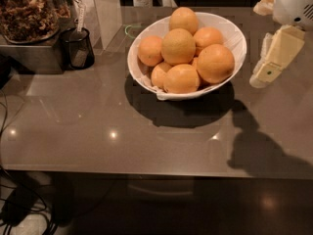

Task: Pick orange from white bowl

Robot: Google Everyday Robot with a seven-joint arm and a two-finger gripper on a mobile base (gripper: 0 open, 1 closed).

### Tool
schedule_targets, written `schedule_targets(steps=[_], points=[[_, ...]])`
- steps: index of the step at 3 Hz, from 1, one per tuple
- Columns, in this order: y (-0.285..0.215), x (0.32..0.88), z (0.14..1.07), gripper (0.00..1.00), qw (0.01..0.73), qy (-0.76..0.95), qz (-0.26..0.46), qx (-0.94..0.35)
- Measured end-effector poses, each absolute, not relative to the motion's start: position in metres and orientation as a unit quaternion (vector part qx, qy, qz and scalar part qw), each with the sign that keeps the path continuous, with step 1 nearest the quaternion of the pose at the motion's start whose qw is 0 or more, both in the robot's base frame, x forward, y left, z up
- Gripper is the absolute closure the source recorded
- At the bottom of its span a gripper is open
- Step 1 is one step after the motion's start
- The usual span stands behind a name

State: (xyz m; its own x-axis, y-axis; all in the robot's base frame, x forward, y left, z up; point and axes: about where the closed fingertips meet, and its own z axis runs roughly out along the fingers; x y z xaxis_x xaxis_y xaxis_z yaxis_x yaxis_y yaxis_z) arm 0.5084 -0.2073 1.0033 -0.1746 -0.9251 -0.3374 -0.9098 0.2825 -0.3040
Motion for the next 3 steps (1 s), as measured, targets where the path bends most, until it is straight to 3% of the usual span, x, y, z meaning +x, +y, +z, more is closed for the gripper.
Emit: schedule_targets(steps=[1,3], points=[[-0.1974,0.5523,0.9915,0.0,0.256,0.768,0.009,-0.587],[-0.1925,0.5566,0.9849,0.0,0.258,0.77,0.021,-0.583]])
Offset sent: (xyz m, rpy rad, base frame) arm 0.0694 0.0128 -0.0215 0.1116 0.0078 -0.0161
